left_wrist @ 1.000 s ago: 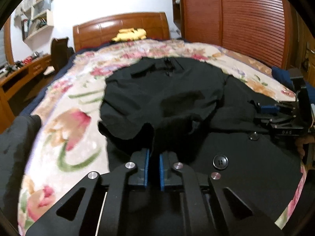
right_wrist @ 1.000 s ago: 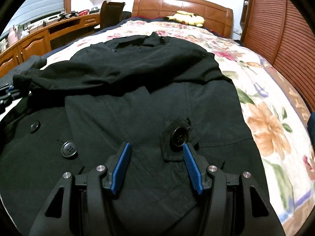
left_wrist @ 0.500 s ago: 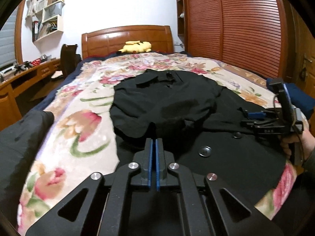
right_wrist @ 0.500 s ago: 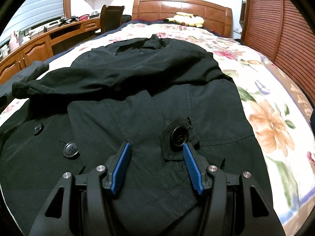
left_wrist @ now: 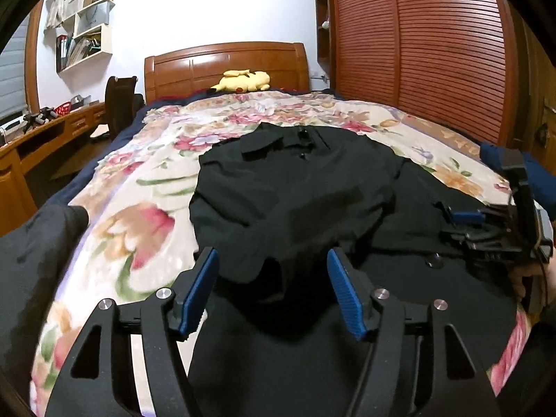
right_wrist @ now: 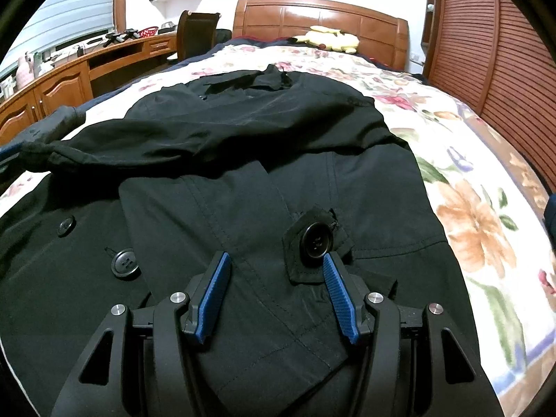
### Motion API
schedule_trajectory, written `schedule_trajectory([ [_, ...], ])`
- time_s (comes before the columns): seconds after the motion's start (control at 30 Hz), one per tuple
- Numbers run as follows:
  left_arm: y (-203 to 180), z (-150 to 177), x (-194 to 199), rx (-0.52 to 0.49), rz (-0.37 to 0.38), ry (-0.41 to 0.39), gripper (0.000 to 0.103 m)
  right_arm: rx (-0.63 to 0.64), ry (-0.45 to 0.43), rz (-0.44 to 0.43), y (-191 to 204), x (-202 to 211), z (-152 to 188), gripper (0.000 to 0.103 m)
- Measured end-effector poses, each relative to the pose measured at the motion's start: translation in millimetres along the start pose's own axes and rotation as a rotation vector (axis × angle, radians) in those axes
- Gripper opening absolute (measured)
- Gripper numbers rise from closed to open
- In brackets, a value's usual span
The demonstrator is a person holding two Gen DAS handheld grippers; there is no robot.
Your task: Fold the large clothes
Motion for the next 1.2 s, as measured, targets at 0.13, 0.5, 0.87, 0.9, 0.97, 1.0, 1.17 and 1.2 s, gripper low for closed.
schedule_trajectory([
  [0.13, 1.6, 5.9, -11.8, 0.056, 0.061, 0.072, 0.006, -0.010, 0.002, -0.016, -3.0, -1.3, 0.2, 0.058],
  [0.5, -31.3, -2.6, 36.9, -0.010, -0.026, 0.012, 0.004, -0.111, -0.024, -0.066, -20.2, 14.6, 4.2, 0.058],
  [0.87, -36.5, 22.4, 50.6, 0.024, -0.060, 0.105, 0.004, -0.141, 0.015, -0.037, -49.8, 39.1, 24.8, 0.058],
  [0.9, -36.1, 21.3, 53.6, 0.011, -0.073, 0.103, 0.006, -0.141, 0.019, -0.036, -53.8, 41.6, 27.6, 0.058],
  [0.97, -33.3, 17.8, 58.3, -0.005, -0.105, 0.094, 0.010, -0.124, 0.016, -0.034, -59.3, 48.4, 28.3, 0.058],
  [1.0, -30.6, 14.5, 60.4, -0.001, -0.114, 0.087, 0.024, -0.120, 0.012, -0.030, -62.9, 50.4, 27.5, 0.058],
  [1.17, -21.5, -8.7, 66.7, 0.025, -0.116, 0.029, 0.067, -0.139, 0.009, -0.038, -70.8, 59.8, 26.9, 0.058],
  [1.2, -20.4, -14.3, 65.3, 0.019, -0.124, 0.020, 0.075, -0.140, 0.004, -0.038, -69.8, 61.9, 25.8, 0.058],
])
Point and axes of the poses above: each gripper's, at about its wrist camera, not at the fingertips, and x roughly against the way its jaws point, y to its left, z to its underside, the point moved 6 cm from there along -x, roughly the way its jaws point, and after that the axes turned 13 degrees about z, right-handed, at the moved point
